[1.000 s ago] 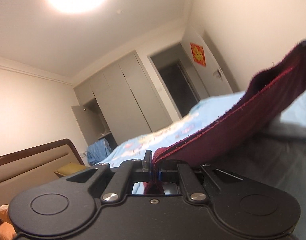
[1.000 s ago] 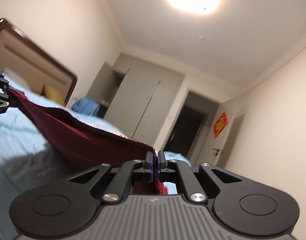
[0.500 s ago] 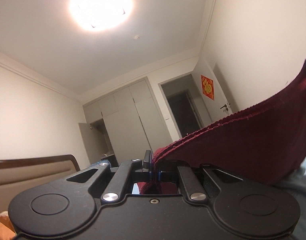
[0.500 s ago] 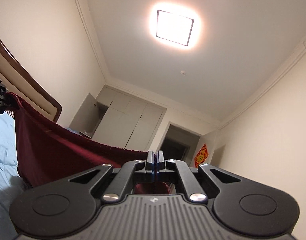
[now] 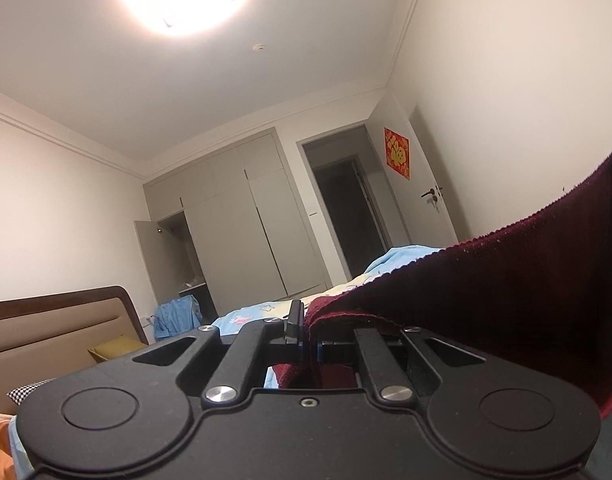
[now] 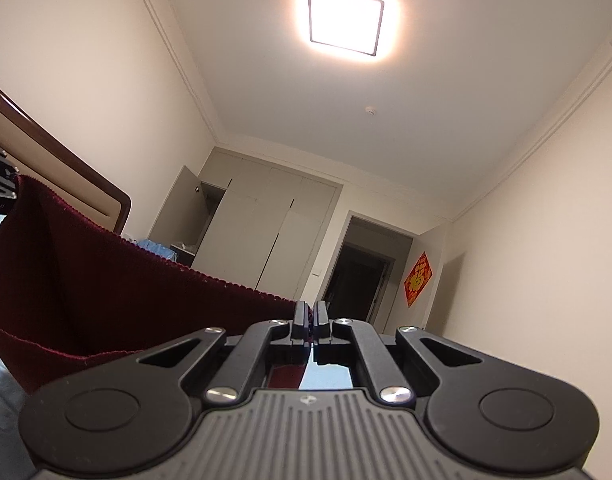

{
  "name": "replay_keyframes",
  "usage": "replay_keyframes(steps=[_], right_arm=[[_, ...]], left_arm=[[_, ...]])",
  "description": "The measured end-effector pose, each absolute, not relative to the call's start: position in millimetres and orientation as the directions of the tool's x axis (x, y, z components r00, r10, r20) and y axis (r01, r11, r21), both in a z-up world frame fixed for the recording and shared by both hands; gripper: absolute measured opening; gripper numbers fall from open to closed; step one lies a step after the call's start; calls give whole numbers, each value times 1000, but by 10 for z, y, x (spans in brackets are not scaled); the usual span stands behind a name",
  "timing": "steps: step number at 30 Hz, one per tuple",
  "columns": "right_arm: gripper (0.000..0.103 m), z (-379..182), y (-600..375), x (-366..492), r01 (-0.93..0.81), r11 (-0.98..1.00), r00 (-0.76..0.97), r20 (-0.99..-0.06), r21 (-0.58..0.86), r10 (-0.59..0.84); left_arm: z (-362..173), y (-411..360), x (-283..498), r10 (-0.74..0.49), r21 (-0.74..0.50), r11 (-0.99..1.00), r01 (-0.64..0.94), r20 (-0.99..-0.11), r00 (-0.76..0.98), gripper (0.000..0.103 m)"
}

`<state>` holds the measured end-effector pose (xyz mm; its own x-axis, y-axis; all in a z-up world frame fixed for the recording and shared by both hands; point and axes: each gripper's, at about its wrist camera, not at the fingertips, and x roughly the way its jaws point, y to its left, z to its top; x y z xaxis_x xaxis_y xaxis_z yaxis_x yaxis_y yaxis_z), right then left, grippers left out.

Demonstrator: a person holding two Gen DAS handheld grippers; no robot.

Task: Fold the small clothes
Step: 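Grasp the hem with the right tool while the left tool grasps it too, lifting, then carry the lifted hem with both tools across toward the sweater collar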

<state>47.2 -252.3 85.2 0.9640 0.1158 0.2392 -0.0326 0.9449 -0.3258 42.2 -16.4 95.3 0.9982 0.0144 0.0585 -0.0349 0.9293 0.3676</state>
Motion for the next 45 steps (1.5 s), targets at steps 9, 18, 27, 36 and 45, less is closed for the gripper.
replay_keyframes(steps=[9,18,27,36,45], right_arm=[[2,1018,-2690,571,-110,936,967,180,-333,178],[41,959,-2816,732,-390,886,916,-3,-249,402],[69,636,-2716,501,-518,766,855,-231,-381,464],[67,-74,-2036,593,-698,513,712,-405,-500,574],[56,-369,-1430,533,-783,195,555,-522,-590,648]], left_arm=[[1032,-239,638,6,379,925,-24,48,999,5],[1097,-179,848,53,368,929,-44,-16,998,5],[1149,-68,1076,88,354,934,-56,-75,993,5],[1211,-51,1594,76,349,937,-29,-123,990,5],[1122,-48,2026,87,335,942,-19,-188,978,5]])
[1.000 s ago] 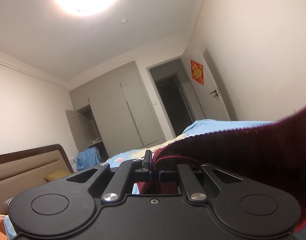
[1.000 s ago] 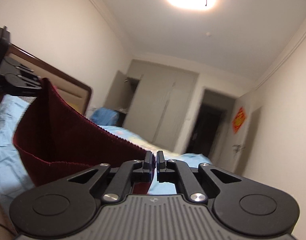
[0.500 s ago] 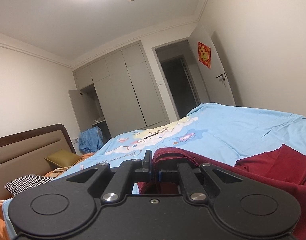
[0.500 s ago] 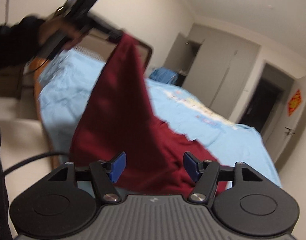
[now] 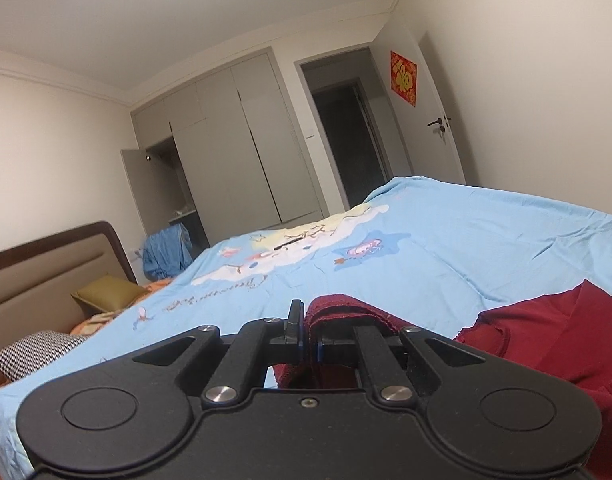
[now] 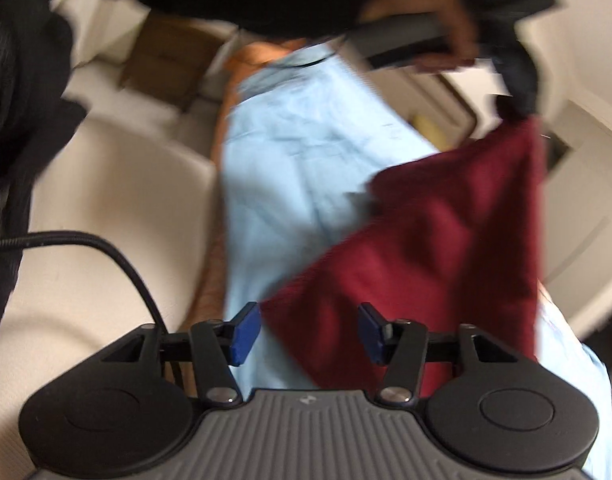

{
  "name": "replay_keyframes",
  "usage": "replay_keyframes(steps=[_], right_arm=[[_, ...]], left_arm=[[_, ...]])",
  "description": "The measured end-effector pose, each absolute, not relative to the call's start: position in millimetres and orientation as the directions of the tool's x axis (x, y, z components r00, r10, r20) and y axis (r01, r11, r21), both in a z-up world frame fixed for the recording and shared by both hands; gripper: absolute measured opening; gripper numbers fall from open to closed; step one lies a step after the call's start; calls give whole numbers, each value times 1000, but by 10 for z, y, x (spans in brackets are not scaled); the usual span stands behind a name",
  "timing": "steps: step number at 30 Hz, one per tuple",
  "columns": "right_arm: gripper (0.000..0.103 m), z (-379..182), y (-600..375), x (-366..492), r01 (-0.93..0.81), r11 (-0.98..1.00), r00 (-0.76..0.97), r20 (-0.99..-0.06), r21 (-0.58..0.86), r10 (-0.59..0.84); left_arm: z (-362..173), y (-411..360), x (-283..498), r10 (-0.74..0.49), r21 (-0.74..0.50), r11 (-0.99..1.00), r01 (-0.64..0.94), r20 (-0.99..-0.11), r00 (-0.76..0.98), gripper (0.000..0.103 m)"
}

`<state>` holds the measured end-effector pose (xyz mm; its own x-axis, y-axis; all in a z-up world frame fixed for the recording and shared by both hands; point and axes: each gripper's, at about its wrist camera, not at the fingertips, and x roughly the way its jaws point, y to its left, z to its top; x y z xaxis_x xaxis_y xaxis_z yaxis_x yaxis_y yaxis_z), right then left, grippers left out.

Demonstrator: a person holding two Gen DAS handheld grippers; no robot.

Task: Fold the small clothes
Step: 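Carry the lifted hem with both tools across toward the sweater collar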

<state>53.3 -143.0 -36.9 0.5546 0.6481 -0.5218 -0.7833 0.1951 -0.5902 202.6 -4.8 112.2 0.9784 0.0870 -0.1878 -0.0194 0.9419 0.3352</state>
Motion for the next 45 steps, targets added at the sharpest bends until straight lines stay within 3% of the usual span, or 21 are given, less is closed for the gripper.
replay_keyframes(steps=[8,15,16,17,18,20,23,27,36,40,45], right_arm=[[39,-614,-1244,552,-783,161,560,-570,-600,601],[34,-597,-1249,613,-771,227,595,-547,-595,589],[30,-602,-1235,634,-773,232,596,-549,-591,586],[13,-624,-1207,666,-780,234,589,-557,-580,586],[6,-629,-1204,682,-789,240,582,-561,-566,589],[5,-560,-1262,724,-806,300,572,-544,-510,614],[5,-305,-1469,776,-801,447,596,-452,-399,664],[5,193,-1966,693,-736,631,676,-261,-243,689],[5,917,-3041,259,-549,835,832,127,44,540],[5,1022,-3319,110,-497,860,857,215,112,468],[5,974,-3472,-46,-457,878,878,228,143,420]], left_arm=[[1200,31,2009,84,327,945,-20,-184,979,5],[1208,61,1935,84,325,946,-23,-175,981,5],[1205,61,1936,84,324,946,-23,-175,981,5],[1205,64,1929,84,323,946,-24,-175,981,5],[1219,56,1932,85,324,946,-24,-175,981,5],[1230,54,1913,87,322,946,-28,-171,981,5],[1254,61,1833,100,324,945,-49,-144,984,5],[1305,107,1606,111,320,945,-73,-104,988,5],[1294,104,865,52,316,948,-31,-56,997,5],[1222,64,538,25,339,941,-7,-48,999,5],[1102,107,124,-4,341,940,33,-85,996,5]])
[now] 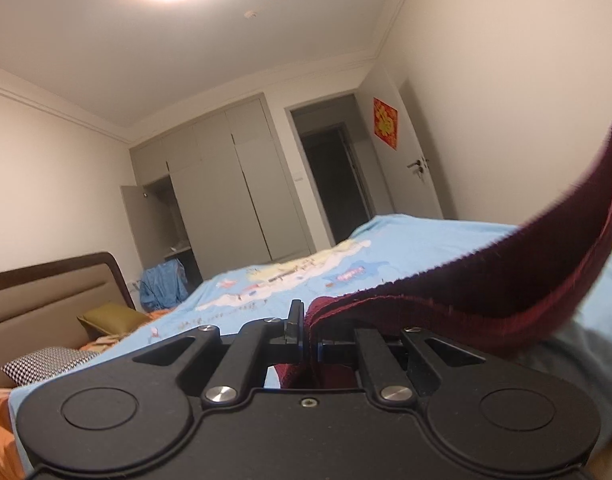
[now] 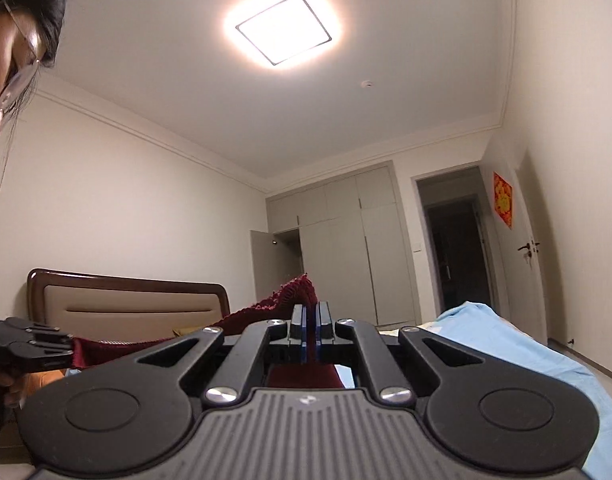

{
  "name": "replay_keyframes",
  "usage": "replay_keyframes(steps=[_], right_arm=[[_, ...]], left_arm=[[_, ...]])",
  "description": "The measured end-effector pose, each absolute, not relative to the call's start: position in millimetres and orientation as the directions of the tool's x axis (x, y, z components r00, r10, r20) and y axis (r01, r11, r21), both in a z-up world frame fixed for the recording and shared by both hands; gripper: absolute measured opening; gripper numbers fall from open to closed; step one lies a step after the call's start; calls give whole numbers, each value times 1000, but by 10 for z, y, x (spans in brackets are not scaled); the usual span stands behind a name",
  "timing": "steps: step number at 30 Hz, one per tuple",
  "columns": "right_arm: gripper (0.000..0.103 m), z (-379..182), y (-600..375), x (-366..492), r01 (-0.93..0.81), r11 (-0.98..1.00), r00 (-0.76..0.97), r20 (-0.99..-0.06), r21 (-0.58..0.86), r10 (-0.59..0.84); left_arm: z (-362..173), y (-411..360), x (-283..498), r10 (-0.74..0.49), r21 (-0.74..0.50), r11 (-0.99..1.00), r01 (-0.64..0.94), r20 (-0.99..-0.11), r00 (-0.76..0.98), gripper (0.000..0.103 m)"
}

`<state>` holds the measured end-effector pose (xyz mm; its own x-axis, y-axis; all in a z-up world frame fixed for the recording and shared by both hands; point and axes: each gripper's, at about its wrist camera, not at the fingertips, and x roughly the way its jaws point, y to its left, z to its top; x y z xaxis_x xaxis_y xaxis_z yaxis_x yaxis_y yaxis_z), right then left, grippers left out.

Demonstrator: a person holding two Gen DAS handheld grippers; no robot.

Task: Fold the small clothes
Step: 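Carry the lifted hem with both tools across toward the sweater collar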

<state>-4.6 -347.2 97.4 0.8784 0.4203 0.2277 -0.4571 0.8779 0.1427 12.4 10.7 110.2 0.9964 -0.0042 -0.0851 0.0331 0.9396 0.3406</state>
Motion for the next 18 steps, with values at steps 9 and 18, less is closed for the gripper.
replay_keyframes(steps=[9,18], right_arm=[[5,884,-3533,82,-430,885,898,189,179,398],[5,1074,-3230,1055,-388,916,918,130,100,374]], left_arm=[[939,88,-127,-12,382,922,68,-149,989,5],[1233,109,970,16,323,944,60,-228,974,6]])
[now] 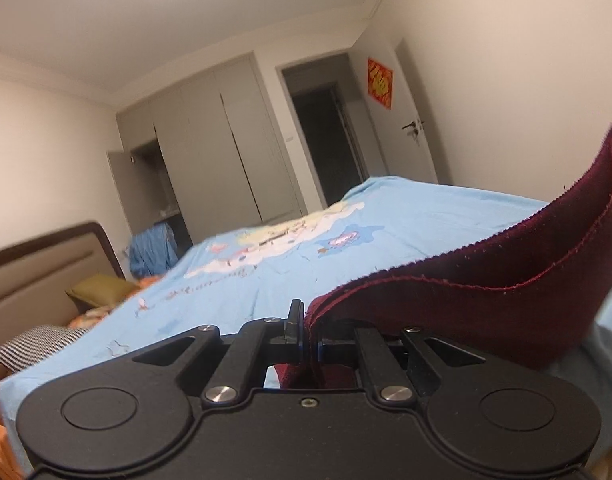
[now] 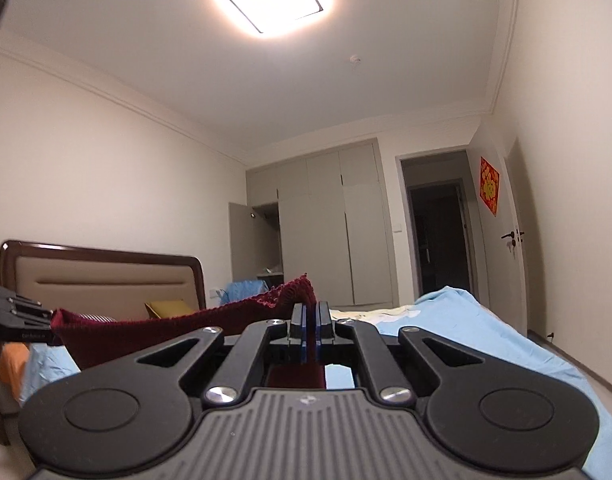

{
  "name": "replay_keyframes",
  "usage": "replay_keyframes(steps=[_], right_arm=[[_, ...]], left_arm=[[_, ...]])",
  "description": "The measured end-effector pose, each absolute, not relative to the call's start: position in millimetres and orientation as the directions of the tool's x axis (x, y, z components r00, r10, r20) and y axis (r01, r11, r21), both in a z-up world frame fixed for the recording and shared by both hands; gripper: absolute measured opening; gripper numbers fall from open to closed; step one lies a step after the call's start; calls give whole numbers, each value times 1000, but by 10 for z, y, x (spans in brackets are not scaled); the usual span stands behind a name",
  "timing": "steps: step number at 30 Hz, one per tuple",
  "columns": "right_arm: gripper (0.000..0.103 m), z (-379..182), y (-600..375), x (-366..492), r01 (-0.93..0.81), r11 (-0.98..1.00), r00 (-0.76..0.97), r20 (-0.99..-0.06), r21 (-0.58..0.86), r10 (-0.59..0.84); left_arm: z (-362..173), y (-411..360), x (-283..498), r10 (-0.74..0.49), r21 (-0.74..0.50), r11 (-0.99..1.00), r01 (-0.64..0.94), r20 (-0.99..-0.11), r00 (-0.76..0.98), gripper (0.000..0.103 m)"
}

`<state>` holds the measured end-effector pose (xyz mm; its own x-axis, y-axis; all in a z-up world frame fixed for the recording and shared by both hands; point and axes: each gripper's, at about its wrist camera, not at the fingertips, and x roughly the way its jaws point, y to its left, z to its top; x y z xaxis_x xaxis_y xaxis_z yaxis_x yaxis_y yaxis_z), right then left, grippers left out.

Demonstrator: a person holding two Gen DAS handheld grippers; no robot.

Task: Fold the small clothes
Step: 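Carry the lifted hem with both tools across toward the sweater collar, then lower the hem onto the sweater and open both tools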

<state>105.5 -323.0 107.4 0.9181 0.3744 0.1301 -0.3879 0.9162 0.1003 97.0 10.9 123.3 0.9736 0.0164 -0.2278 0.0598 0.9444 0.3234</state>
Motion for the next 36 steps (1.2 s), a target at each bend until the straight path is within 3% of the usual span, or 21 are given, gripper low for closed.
replay_keyframes(steps=[8,16,23,32,35,36], right_arm=[[5,1049,-3048,2288,-300,951,952,-42,73,303],[5,720,-2767,3237,-276,960,931,-233,50,280],[5,343,-2622,3638,-268,963,901,-341,44,266],[5,-12,-2720,3931,-231,968,863,-439,98,251],[5,-76,-2714,3938,-226,969,857,-454,97,245],[5,-92,-2722,3936,-222,970,856,-457,97,242]], left_arm=[[1242,196,2282,8,305,945,122,-392,920,6],[772,263,3207,50,312,937,155,-561,826,6],[409,358,3677,63,278,948,156,-645,761,9],[191,499,3902,68,250,958,143,-677,733,32],[177,598,3871,90,240,965,103,-675,733,57],[185,634,3846,99,235,968,85,-671,734,70]])
